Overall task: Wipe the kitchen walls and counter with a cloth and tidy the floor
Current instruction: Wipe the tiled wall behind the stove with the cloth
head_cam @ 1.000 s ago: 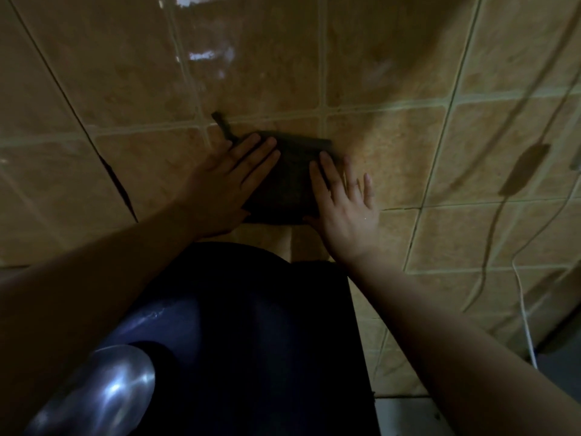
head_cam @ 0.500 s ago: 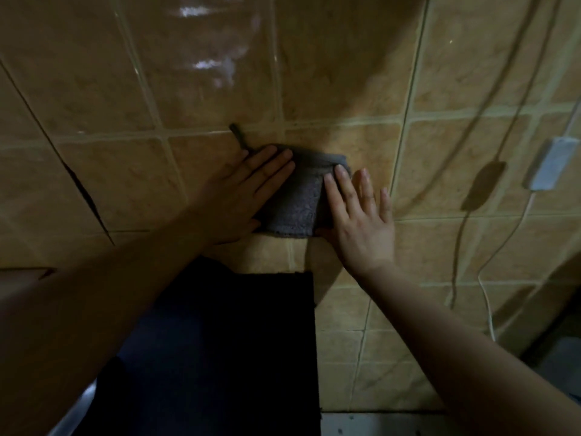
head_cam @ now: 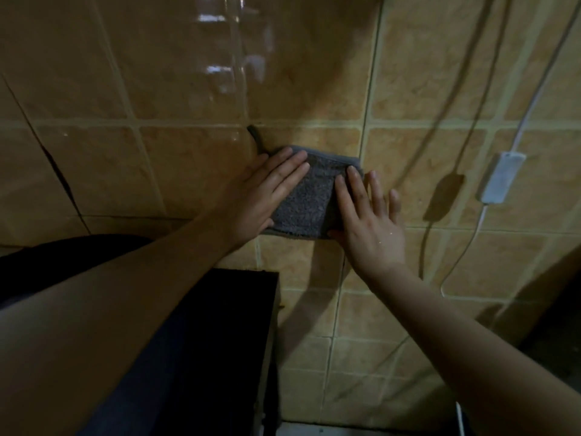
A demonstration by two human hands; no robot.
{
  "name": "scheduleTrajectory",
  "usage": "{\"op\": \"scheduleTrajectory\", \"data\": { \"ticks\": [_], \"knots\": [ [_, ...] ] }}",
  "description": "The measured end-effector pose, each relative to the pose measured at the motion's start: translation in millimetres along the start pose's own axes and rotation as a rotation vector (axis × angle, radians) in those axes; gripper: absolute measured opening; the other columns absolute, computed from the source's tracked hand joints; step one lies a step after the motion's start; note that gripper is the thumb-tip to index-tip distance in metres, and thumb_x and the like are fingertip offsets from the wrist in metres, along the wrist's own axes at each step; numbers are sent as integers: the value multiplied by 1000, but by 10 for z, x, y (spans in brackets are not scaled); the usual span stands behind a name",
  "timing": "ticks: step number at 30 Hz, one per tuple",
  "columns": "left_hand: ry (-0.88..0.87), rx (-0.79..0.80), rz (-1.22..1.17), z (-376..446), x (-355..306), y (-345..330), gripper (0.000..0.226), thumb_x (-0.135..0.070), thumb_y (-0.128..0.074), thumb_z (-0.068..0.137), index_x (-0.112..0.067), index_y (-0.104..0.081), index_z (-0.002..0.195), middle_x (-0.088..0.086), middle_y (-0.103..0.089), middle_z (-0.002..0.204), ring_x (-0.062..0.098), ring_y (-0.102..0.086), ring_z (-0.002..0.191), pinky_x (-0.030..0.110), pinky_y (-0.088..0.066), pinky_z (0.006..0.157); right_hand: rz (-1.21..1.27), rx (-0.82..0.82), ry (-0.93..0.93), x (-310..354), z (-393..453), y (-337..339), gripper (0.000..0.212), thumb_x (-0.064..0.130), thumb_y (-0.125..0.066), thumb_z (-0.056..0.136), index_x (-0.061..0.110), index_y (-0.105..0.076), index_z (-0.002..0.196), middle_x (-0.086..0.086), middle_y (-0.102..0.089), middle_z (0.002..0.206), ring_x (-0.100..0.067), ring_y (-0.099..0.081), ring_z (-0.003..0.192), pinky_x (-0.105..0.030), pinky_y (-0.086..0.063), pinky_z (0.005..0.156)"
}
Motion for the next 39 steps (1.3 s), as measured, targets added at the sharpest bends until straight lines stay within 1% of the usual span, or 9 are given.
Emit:
{"op": "scheduleTrajectory", "data": {
  "ticks": [3,6,10,16,21,25,28,32,39],
  "knots": [
    [83,45,45,-11,-111,19,114,-46,-78,62,-4,-13,146,10,-20,155,24,-17,142,34,-8,111,9,-24,2,16,0,-9,87,30,-80,68,12,-37,141,-12,-42,146,-31,-32,134,-44,-17,104],
    [136,80,207,-34,-223,109,96,-45,-54,85,-3,8,144,5,-8,156,23,-15,144,35,-9,114,18,-12,2,55,15,-16,84,24,-78,72,11,-35,142,-12,-41,146,-32,-39,133,-43,-17,104],
    [110,255,216,7,-300,224,74,-33,-28,100,-2,25,141,12,18,155,25,11,144,36,-3,117,5,-1,9,67,27,3,82,22,-78,73,8,-37,142,-13,-43,145,-32,-41,133,-42,-17,105],
    [297,295,95,40,-444,216,107,-59,-45,88,-5,38,130,6,40,143,24,20,143,37,2,117,-2,10,53,-50,45,47,86,22,-79,70,9,-34,142,-9,-42,146,-29,-36,135,-43,-16,107],
    [379,226,8,66,-478,121,110,-69,-39,84,-9,40,130,4,43,138,21,21,142,39,0,117,-77,44,102,-226,214,159,92,35,-82,62,16,-40,141,-1,-44,145,-26,-42,133,-42,-17,107],
    [411,128,-100,174,-402,118,107,-70,-42,80,-14,30,137,-3,33,146,18,17,142,38,2,115,-135,69,150,-388,413,247,95,46,-76,66,20,-30,145,4,-37,149,-24,-39,136,-42,-15,107],
    [422,30,-86,292,-284,216,112,-67,-55,73,-13,8,148,4,-2,158,21,-3,142,37,-2,112,-102,96,121,-469,611,358,95,45,-76,69,22,-27,147,5,-33,151,-24,-35,138,-42,-16,108],
    [403,-34,-133,473,-54,365,111,-60,-66,66,-8,-12,148,11,-20,155,26,-19,141,39,-7,112,16,226,184,-558,893,609,93,45,-58,84,25,3,150,6,2,159,-24,1,147,-43,-3,116],
    [404,-34,-31,730,291,687,103,-67,-41,67,-4,-21,146,15,-28,152,28,-32,138,39,-19,108,31,223,249,-751,1368,918,98,51,-57,84,24,11,150,5,12,158,-26,13,145,-44,2,116]
  ]
}}
Point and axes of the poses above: each hand's wrist, its own z-axis towards the middle knuckle, its own y-axis out of the back of the hand, x = y × z, the point moved 1 cm from there along z, towards the middle knuckle
